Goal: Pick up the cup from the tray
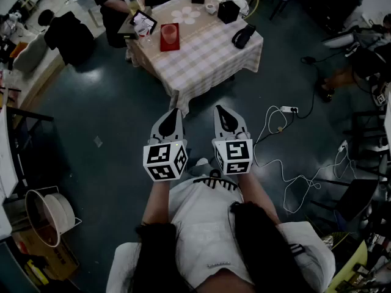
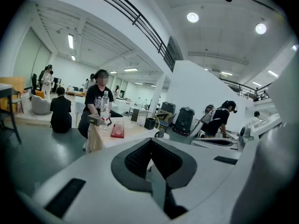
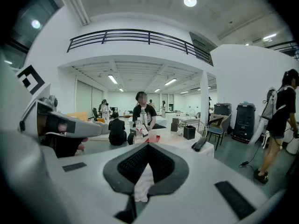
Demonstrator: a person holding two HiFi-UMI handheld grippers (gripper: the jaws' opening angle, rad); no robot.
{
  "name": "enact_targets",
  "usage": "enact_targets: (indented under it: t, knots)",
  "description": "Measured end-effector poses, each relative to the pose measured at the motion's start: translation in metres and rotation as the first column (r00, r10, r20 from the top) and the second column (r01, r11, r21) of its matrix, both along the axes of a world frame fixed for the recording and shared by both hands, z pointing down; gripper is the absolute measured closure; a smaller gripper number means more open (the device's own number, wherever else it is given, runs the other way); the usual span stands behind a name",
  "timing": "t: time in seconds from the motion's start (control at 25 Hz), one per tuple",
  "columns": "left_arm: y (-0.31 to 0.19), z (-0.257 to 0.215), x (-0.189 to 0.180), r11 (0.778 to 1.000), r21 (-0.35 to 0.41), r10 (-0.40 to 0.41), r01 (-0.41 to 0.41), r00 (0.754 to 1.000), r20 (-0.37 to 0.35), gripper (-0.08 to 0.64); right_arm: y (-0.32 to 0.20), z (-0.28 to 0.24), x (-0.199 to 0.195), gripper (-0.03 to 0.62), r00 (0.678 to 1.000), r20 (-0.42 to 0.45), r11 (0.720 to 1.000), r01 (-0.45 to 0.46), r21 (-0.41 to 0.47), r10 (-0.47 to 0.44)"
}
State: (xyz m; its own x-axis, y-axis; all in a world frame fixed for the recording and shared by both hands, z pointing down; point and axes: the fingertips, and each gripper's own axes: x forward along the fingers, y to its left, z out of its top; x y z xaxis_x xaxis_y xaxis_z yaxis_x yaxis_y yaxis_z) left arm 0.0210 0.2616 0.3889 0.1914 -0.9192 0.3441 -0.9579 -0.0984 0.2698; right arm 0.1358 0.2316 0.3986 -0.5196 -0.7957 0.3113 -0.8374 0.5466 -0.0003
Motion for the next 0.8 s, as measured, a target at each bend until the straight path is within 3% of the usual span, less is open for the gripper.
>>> enact_targets:
  t: [0.16,0.8]
  knots:
    - [0.001,0.000,0.005,1.000,0.000,0.013,-0.013,0.999,0.036,0.555,0.000,0.003,0.003,0.586,1.000,0.010,1.000,-0.011,-0.008,0.011]
    - [-0.016,0.009,-0.009,1.000,-0.021,-0.012,0.013,0.999,0.045,0.554,-0.016,0.010,-0.010,0.578,0.995,0.087,0.998,0.044,-0.052,-0.039]
